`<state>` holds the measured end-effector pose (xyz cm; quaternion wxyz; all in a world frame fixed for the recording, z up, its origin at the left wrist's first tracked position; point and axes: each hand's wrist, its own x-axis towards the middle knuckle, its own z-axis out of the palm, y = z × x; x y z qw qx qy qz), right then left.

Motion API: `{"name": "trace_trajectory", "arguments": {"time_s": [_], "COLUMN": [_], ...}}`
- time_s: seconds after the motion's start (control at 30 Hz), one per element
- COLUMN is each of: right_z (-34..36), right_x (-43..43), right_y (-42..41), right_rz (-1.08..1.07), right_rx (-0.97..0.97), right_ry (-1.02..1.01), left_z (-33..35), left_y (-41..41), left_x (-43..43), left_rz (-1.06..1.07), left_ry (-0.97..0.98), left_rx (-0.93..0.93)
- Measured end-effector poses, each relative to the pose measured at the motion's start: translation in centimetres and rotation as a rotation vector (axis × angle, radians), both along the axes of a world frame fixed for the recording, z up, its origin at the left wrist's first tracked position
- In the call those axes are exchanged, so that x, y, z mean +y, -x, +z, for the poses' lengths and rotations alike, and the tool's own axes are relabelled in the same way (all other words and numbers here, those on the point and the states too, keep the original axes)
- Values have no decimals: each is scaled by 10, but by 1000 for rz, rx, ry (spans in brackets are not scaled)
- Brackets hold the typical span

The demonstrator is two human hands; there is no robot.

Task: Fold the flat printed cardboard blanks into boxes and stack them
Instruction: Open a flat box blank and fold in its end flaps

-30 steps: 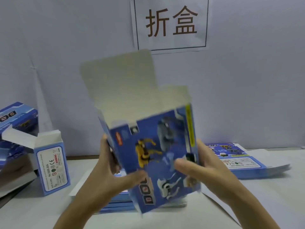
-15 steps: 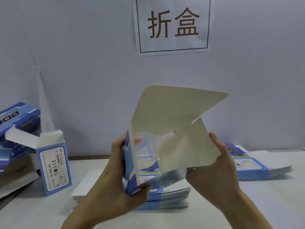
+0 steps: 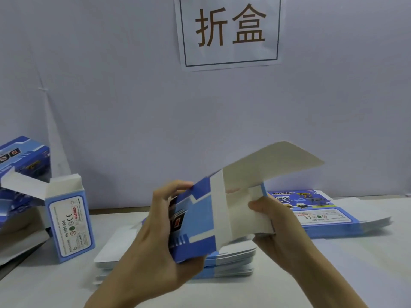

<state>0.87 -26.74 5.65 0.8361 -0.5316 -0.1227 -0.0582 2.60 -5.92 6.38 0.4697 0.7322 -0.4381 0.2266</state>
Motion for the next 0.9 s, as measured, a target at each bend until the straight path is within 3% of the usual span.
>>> {"name": "trace_trajectory", "arguments": {"time_s": [0.23, 0.4, 0.6, 0.67, 0.77, 0.83, 0.9], "right_z": [8, 14, 18, 16, 15, 17, 20], "right_x": [-4, 1, 3, 5, 4, 2, 1], "right_y": [5, 11, 14, 14, 14, 15, 16], "right_rz": [-156, -261, -420, -407, -448, -487, -486], "right_rx": [139, 100, 129, 161, 181, 173, 171], "right_ry": [557, 767, 835, 916, 998, 1025, 1049], "left_z": [5, 1, -4, -7, -2, 8, 18], "left_y": [-1, -6, -9, -9, -8, -8, -10], "left_x": [10, 12, 2, 0, 4, 3, -3], "left_rz": [72, 124, 259, 306, 89, -110, -162], "left_ry": [-13, -77, -94, -132, -116, 28, 156], "left_rx": [-48, -85, -7, 168, 533, 694, 755]}}
